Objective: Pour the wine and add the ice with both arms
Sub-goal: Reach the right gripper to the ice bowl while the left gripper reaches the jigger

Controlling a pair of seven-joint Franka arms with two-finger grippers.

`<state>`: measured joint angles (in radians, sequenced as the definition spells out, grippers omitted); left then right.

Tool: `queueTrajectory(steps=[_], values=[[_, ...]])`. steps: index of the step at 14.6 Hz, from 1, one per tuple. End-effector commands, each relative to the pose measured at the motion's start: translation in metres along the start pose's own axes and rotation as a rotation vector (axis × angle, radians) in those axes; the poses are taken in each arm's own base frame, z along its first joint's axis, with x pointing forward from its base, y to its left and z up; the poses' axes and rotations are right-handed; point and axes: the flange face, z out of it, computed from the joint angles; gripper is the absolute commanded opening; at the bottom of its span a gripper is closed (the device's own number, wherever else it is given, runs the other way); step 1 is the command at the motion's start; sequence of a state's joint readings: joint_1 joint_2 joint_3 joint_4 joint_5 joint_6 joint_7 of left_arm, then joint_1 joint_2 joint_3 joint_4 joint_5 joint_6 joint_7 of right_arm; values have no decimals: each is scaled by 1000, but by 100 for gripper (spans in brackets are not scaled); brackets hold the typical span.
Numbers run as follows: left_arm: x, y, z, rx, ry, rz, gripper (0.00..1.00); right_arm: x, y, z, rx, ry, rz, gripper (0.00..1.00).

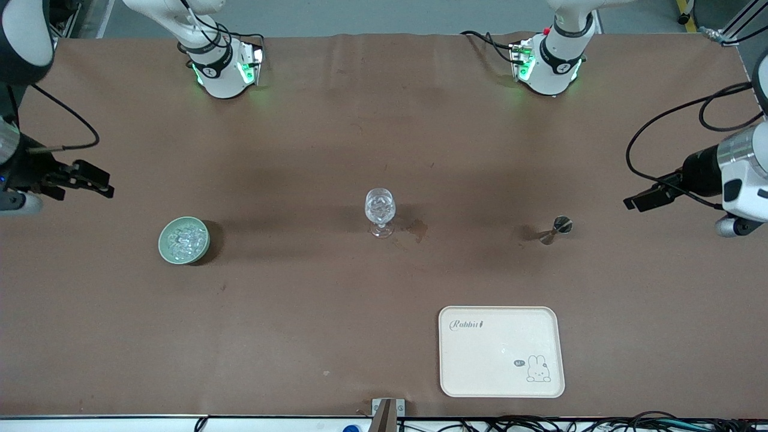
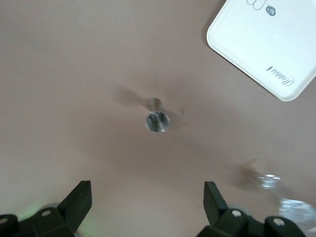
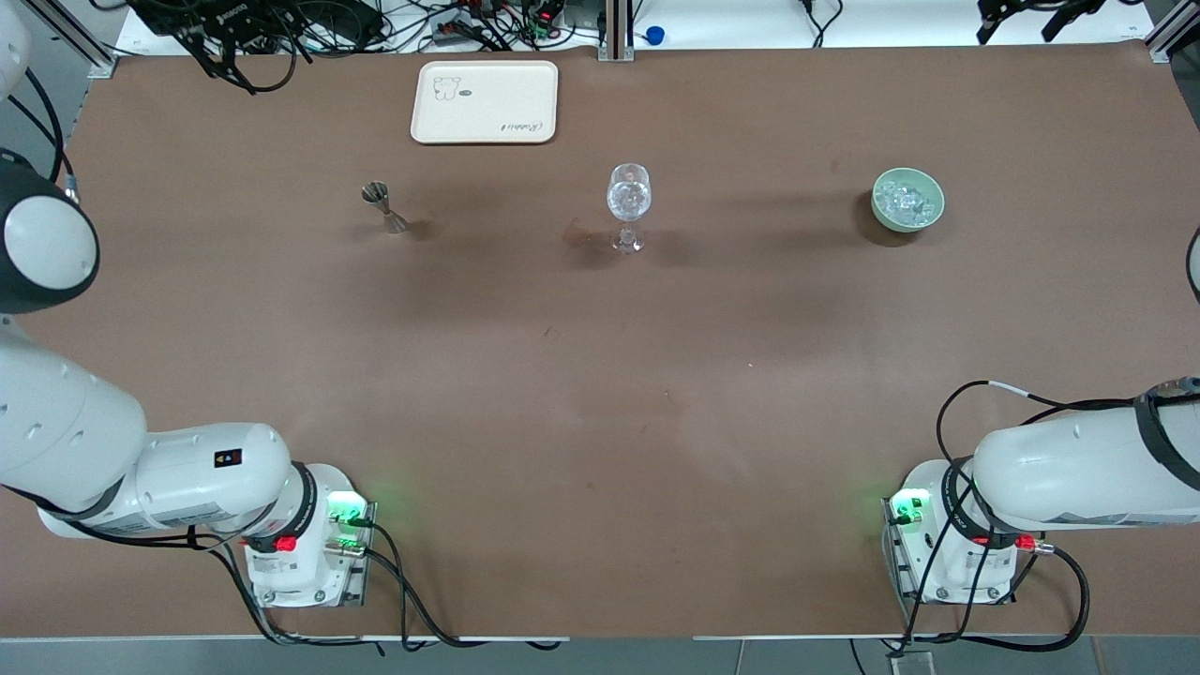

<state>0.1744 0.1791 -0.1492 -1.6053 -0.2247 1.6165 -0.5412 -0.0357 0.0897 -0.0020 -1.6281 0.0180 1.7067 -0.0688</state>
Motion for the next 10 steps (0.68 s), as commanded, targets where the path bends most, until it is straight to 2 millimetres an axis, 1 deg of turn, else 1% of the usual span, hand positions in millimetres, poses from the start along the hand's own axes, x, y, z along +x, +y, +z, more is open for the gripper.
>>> queueTrajectory(steps=[1,2,3,4,5,6,7,9,10], values=[[41,-23,32,-83,-130,-151,100,12,9,34,-10,-18,22,97],[55,-32,46,-96,-166,-190,100,15,9,47,-10,-17,23,97],[63,-33,62,-107,-209,-250,100,17,10,63,-10,-17,23,97],[69,-34,75,-112,-247,-329,100,19,11,75,-11,-14,24,97],[78,-37,92,-112,-288,-394,100,20,13,88,-10,-15,28,97],[87,-43,105,-128,-325,-429,100,22,15,98,-10,-18,31,97],[98,-53,119,-162,-377,-466,100,25,17,110,-9,-32,33,97],[120,-80,151,-254,-496,-556,100,32,27,137,-7,-50,48,97],[130,-90,165,-300,-548,-593,100,33,30,149,-7,-56,52,97]])
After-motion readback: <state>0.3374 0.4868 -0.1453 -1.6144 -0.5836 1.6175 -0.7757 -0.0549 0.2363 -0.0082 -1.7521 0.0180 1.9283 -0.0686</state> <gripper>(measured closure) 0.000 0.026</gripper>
